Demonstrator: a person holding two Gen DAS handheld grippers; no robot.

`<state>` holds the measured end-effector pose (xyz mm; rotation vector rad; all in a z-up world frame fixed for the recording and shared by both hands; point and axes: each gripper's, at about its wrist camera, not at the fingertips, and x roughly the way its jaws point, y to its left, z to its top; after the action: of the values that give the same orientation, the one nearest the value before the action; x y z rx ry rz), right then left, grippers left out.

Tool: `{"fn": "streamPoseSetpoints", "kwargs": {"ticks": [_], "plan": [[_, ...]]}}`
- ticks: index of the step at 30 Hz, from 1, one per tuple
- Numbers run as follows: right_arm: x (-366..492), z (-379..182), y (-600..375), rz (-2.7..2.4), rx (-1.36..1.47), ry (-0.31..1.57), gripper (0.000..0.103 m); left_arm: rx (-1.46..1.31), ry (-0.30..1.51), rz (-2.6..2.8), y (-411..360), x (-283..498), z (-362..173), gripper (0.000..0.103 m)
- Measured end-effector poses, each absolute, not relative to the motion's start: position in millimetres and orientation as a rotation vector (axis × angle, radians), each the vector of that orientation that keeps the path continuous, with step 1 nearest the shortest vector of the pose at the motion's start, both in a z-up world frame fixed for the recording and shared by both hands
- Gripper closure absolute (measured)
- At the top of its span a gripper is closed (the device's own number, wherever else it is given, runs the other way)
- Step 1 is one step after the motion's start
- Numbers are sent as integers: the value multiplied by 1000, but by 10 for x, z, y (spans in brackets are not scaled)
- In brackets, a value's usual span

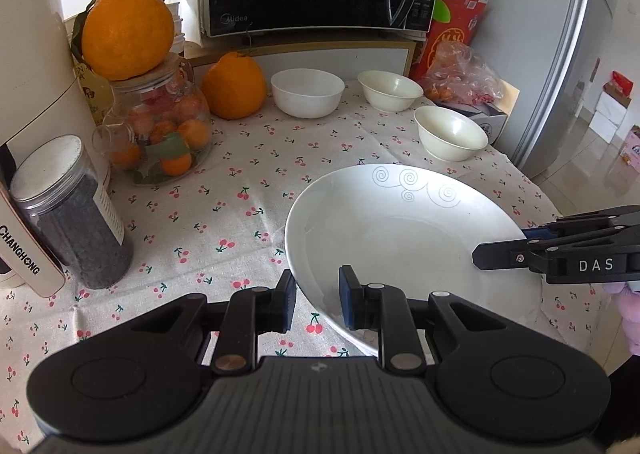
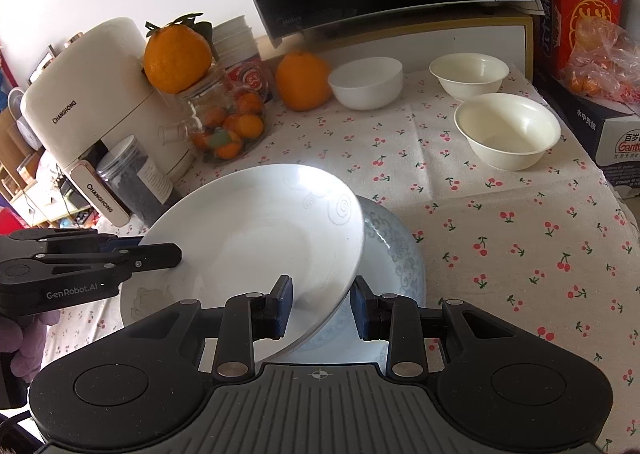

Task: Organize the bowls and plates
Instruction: 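Carry the white plate over the stack of blue plates, then lower the white plate onto the blue plate stack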

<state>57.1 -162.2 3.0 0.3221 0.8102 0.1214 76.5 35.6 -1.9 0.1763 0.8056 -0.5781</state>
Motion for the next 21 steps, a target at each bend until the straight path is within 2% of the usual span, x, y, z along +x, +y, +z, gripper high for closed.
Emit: {"fn": "streamPoseSetpoints", "kwargs": {"ticks": [21], "plan": [[581, -111, -1736, 60, 308, 891, 72, 253, 829, -572, 105, 748, -137, 83]]}}
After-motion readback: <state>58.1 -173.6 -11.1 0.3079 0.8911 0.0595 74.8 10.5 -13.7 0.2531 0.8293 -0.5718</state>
